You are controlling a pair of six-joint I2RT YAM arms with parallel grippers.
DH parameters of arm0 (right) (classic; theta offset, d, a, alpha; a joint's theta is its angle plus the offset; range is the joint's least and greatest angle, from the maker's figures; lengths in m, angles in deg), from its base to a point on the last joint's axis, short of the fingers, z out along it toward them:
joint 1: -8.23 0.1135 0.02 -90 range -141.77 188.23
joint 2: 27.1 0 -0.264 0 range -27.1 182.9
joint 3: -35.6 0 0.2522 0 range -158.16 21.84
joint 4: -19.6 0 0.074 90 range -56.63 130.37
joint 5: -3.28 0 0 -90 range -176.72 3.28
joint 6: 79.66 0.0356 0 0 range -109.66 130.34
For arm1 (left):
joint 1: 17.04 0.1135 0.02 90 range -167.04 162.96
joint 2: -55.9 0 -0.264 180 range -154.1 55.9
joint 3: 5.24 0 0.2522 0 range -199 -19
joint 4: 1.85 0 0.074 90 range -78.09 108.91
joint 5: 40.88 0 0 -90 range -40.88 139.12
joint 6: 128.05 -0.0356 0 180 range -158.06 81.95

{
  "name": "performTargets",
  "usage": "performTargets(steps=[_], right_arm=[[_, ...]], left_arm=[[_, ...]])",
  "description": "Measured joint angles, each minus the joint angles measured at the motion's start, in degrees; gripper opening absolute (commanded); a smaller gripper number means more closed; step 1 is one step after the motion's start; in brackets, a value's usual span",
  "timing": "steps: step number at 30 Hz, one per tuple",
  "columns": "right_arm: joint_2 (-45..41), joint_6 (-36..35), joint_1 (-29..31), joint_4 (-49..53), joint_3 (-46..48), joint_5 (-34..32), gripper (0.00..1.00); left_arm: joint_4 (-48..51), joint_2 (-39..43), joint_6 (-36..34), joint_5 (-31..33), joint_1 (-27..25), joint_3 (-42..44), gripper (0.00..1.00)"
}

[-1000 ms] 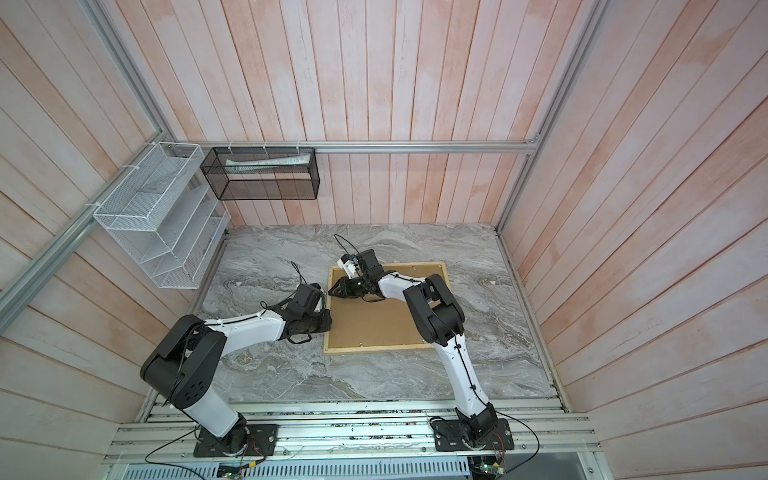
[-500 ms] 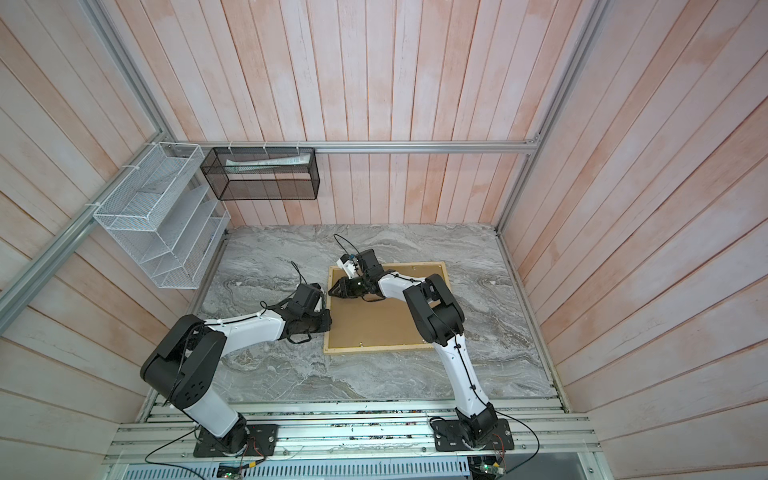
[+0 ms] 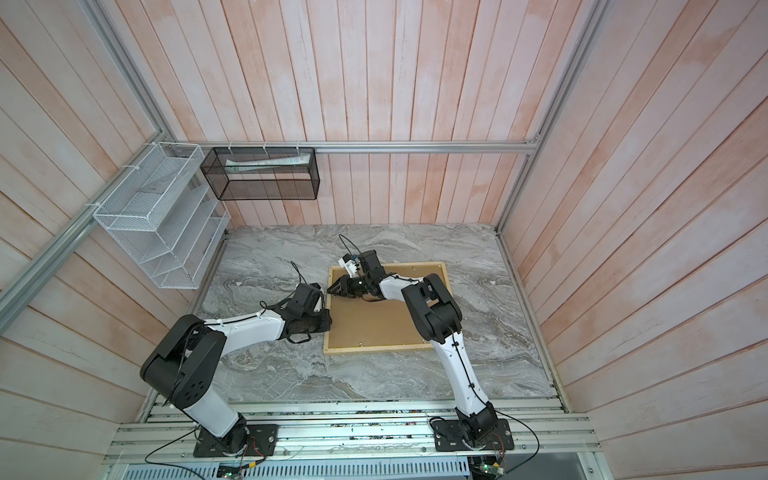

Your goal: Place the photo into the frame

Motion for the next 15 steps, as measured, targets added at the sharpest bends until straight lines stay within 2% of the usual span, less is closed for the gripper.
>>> performTargets(steps=[7, 15], right_arm=[[-0.3, -5.2, 0.2, 1.4, 0.2, 0.4, 0.3], [-0.5, -6.7, 0.2, 2.3, -0.2, 0.4, 0.29]], left_arm=[[0.0, 0.0, 0.0, 0.0, 0.0, 0.0, 0.11], [0.0, 0.0, 0.0, 0.0, 0.0, 0.0, 0.11]])
